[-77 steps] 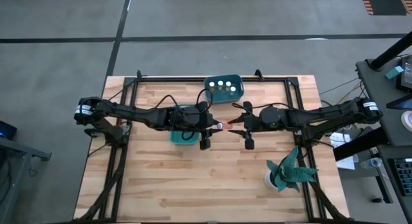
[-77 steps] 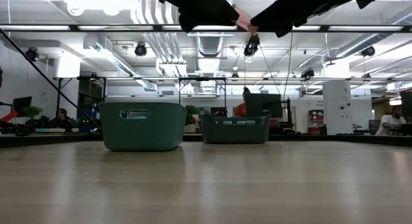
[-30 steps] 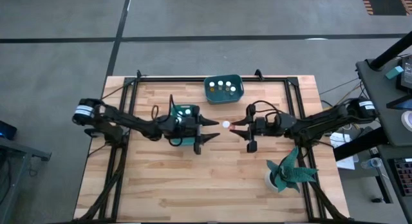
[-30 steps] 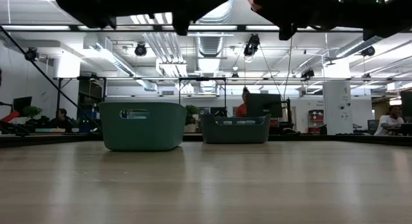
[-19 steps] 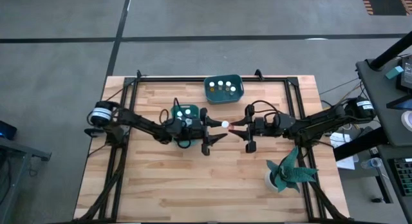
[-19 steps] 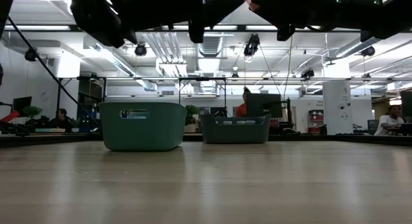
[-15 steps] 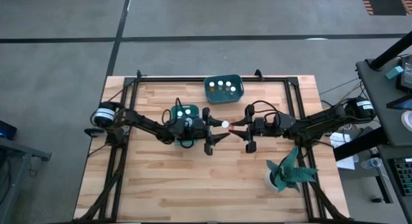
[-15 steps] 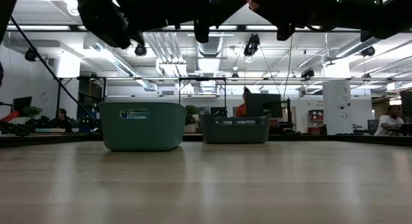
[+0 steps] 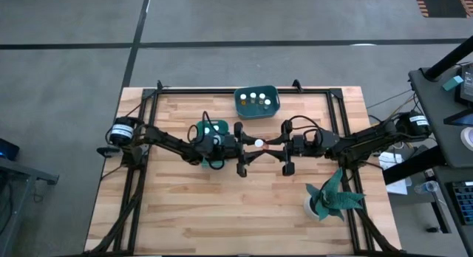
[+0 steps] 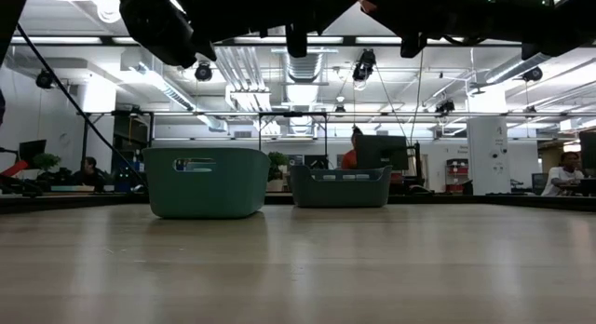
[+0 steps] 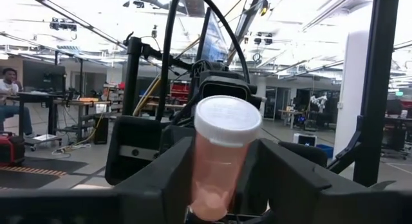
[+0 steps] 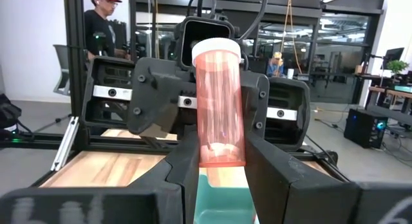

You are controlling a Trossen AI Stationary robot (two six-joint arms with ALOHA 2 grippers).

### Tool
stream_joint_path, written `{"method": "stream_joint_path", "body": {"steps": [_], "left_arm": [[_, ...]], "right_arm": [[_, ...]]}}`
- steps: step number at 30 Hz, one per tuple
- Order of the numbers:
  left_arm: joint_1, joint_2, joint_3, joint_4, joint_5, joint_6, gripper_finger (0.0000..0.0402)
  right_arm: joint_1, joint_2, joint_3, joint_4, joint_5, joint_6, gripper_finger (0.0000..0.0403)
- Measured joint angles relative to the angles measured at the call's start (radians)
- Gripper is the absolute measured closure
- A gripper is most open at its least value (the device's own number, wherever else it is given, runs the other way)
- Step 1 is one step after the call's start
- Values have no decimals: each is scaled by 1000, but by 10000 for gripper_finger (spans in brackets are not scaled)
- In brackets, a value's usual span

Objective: Pick and place medicine bottles into bin by pill shape (circle, oval)
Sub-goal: Put the pink tablet pill bottle into the blue bin

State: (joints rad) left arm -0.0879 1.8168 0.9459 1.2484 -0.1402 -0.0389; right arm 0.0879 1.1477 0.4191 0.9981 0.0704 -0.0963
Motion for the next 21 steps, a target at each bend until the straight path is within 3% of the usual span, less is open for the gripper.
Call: {"method": "stream_joint_path", "body": {"steps": [9,16,21], "left_arm": [[2,-2,-1,-10,-10,-4,315],[2,-2,-1,-13,-16,-6,321],[1,-2,-1,-32,-15,-7,323]], "right_arm": [[0,0,-1,10,0,24,303],[0,0,-1,10,1,63,298],[0,0,-1,21,1,82,261]]}}
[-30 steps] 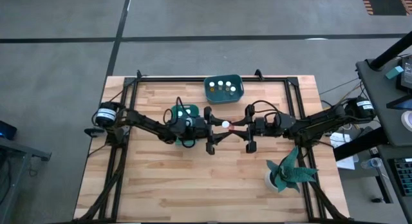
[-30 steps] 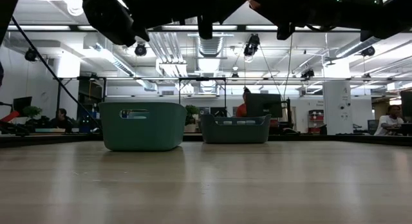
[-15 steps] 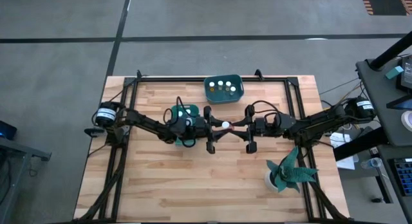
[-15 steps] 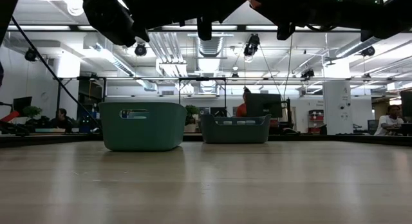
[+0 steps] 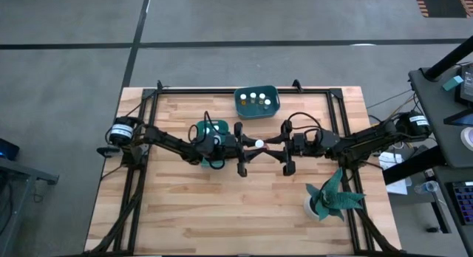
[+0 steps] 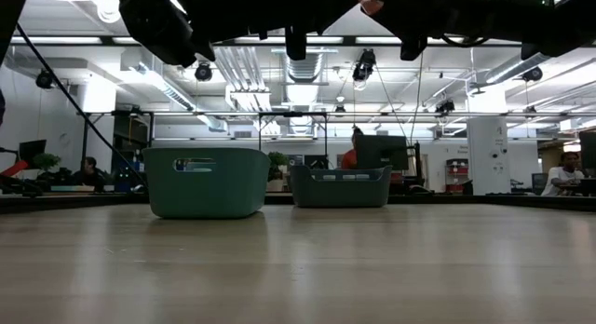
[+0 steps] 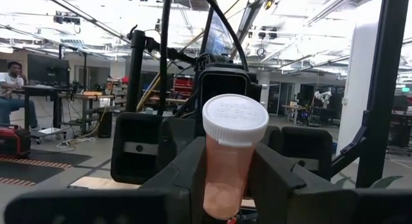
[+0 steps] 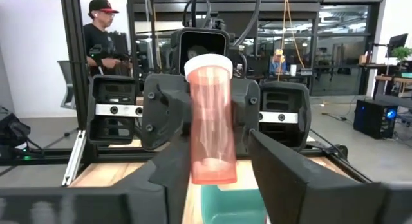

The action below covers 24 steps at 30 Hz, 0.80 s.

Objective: Pick and place medicine bottles into bin by pill shape (circle, oval)
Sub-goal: Put the pink tablet pill bottle into the blue bin

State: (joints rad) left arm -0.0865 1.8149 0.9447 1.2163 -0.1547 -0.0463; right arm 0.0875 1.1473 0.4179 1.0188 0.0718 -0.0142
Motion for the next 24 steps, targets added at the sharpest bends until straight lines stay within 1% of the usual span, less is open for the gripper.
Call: {"method": "stream_joint_path", "body": {"steps": [5,7,9,12,14,17,21,24], "left_arm": [[-1,-9,-5,-16,5,0,323],[-2,-26,-9,-73,5,0,323],[-2,-56,-17,-163,4,0,323],[-2,-104,-17,-328,2,-1,323],[-1,-120,-18,-434,2,-1,323],[-3,-143,-21,-578,2,-2,323],[-3,-169,-14,-689,-23,-26,323],[-4,-162,-18,-728,-36,-27,323]], "right_arm": [[-1,-6,0,-17,11,18,213],[-1,-20,0,-54,11,25,200],[-1,-41,0,-106,11,41,192],[-1,-75,-1,-177,10,72,189],[-1,-102,6,-188,10,91,189],[-1,-123,34,-276,11,96,188],[-1,-130,109,-472,10,84,188],[-1,-123,184,-627,11,70,188]]}}
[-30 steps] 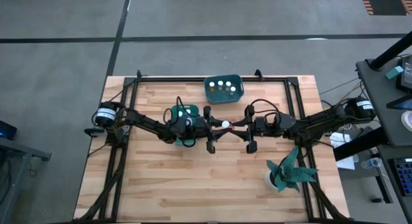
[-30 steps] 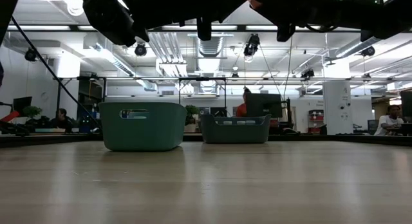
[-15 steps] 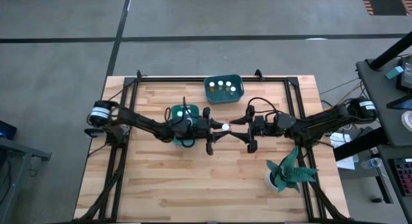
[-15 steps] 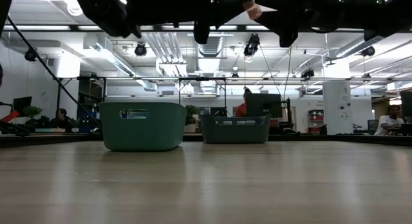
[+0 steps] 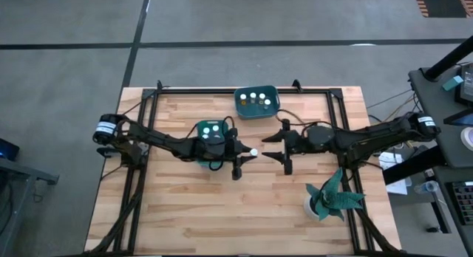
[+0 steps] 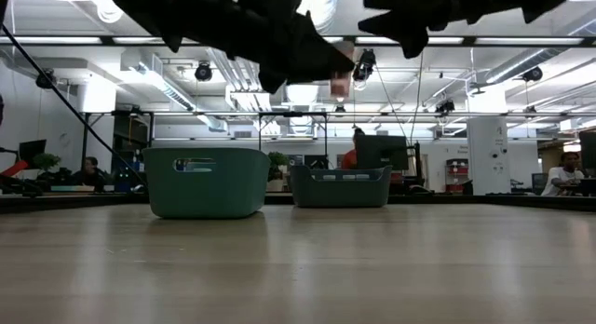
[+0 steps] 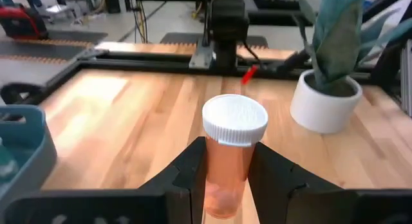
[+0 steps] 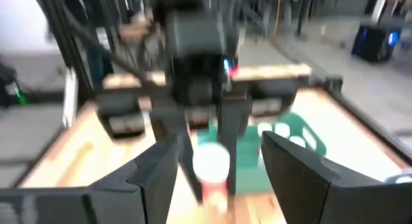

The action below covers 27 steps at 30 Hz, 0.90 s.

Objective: Pick and place medicine bottles into bin by pill shape (circle, oval)
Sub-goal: Put the pink tablet pill bottle into the blue bin

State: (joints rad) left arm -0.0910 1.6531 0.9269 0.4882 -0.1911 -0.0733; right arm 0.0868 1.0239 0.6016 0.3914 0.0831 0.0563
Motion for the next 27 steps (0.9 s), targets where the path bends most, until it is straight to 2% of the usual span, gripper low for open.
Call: {"method": "stream_joint_path", "body": {"steps": [4,8,22,27], "left_arm": [[0,-1,2,11,-3,1,324],[0,1,2,9,-5,1,324],[0,1,2,8,-35,3,324],[-1,1,1,0,-35,9,324]], "right_arm": [[0,30,94,-198,4,-3,188],[0,73,176,-322,6,-3,188],[0,228,277,-393,6,-55,189],[0,257,299,-402,7,-71,204]]}}
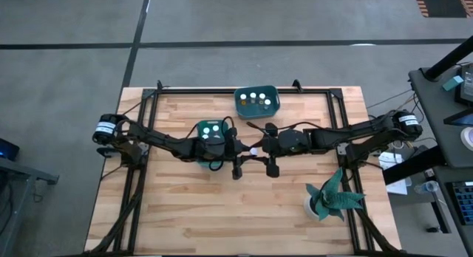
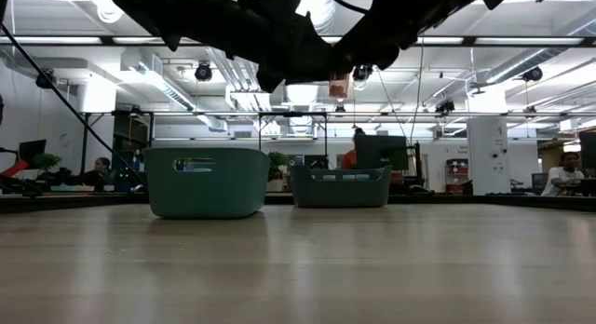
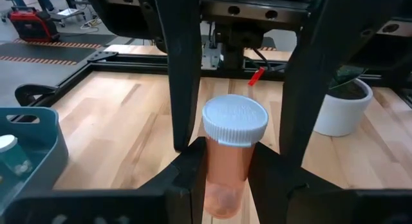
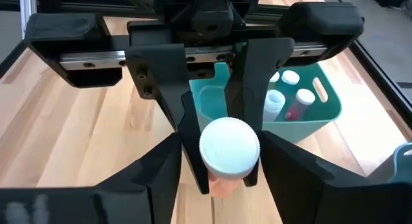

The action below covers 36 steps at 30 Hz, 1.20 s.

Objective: Pick and place medicine bottles into bin by pill shape (circle, oval)
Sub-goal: Put the pink tablet pill bottle into the blue bin

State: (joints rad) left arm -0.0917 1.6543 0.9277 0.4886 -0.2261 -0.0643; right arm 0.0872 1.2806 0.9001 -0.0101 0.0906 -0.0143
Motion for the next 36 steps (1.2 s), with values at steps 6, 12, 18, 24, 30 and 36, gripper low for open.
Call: {"method": "stream_joint_path", "body": {"steps": [6,12,18,24,30,36], "left_arm": [[0,0,0,-7,0,-1,324],[0,0,-1,-15,0,-1,324],[0,0,-1,-29,0,3,324],[0,0,-1,-27,0,0,324],[-1,0,2,-25,0,-1,324],[-1,0,3,-14,0,-1,324]], "right_arm": [[0,3,9,-17,0,-1,228],[0,2,9,-17,0,3,230],[0,-17,9,-13,-1,17,234],[0,-23,10,-34,-1,17,247],[0,-15,10,-36,0,16,266],[0,-15,9,-38,14,14,294]]}}
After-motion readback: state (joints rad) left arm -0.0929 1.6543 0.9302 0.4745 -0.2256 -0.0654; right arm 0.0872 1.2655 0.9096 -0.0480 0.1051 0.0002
